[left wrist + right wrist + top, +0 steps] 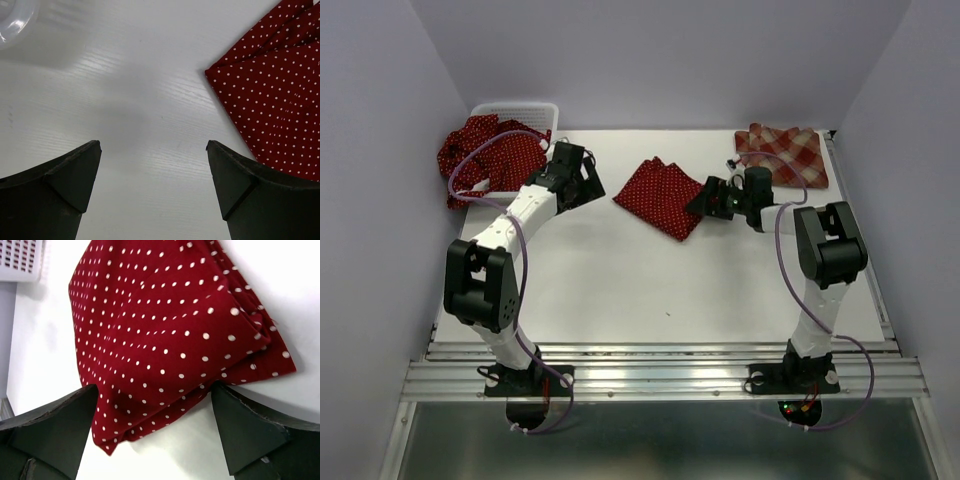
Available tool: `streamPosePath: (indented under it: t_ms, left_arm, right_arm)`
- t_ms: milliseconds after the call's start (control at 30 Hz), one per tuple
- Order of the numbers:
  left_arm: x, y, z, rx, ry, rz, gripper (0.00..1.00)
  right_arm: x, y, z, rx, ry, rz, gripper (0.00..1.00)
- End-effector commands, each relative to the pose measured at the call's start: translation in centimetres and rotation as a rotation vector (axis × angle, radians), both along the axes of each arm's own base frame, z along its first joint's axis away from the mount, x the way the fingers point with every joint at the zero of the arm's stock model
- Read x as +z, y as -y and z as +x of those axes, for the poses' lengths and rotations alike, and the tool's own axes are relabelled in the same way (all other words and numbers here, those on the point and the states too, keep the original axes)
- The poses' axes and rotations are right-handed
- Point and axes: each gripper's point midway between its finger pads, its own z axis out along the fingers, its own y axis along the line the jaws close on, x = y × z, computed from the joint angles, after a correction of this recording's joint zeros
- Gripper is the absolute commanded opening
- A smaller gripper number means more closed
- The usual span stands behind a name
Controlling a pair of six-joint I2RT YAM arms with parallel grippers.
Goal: Fold and stack the skirts
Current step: Neatly place the folded skirt to the corner
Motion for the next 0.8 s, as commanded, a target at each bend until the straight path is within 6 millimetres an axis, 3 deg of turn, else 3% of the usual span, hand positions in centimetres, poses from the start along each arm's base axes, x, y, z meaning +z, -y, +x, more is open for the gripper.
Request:
streamPosePath:
  t_ms: [0, 233, 433, 467, 500, 533, 600, 633, 767]
  left_arm:
    - [1.9, -0.5, 0.7, 0.007, 0.044, 0.001, 0.99]
    - [1.5, -0.3, 0.5, 0.002, 0.030, -0.011, 0.99]
    - [2.0, -0.3, 0.3, 0.002, 0.047, -0.026, 0.99]
    - [2.2, -0.3, 0.2, 0.002, 0.053, -0.030, 0.99]
    - [2.2, -0.3, 0.2, 0.003, 0.052, -0.033, 0.99]
    - [2.1, -0.2, 0.0, 0.000, 0.053, -0.035, 0.99]
    - [2.5, -0.1, 0.0, 0.001, 0.071, -0.047, 0.99]
    - [2.5, -0.2, -0.1, 0.002, 0.073, -0.049, 0.99]
    - [2.9, 0.0, -0.1, -0.002, 0.091, -0.064, 0.99]
  right_arm:
    - [1.5, 0.3, 3.4, -0.010, 0.069, 0.030, 1.00]
    - [0.2, 0.5, 6.5, -0.027, 0.065, 0.021, 1.00]
    - [0.8, 1.2, 8.1, -0.070, 0.052, -0.032, 1.00]
    - [0.4, 1.6, 7.7, -0.090, 0.016, -0.058, 1.00]
    - [1.3, 2.1, 7.7, -0.118, 0.017, -0.079, 1.00]
    - [0.6, 3.2, 7.4, -0.171, -0.017, -0.128, 1.00]
    - [1.7, 4.0, 6.7, -0.210, -0.013, -0.156, 1.00]
    - [0.8, 4.6, 5.8, -0.227, -0.041, -0.178, 1.00]
    - [0.5, 2.9, 3.5, -0.175, -0.072, -0.194, 1.00]
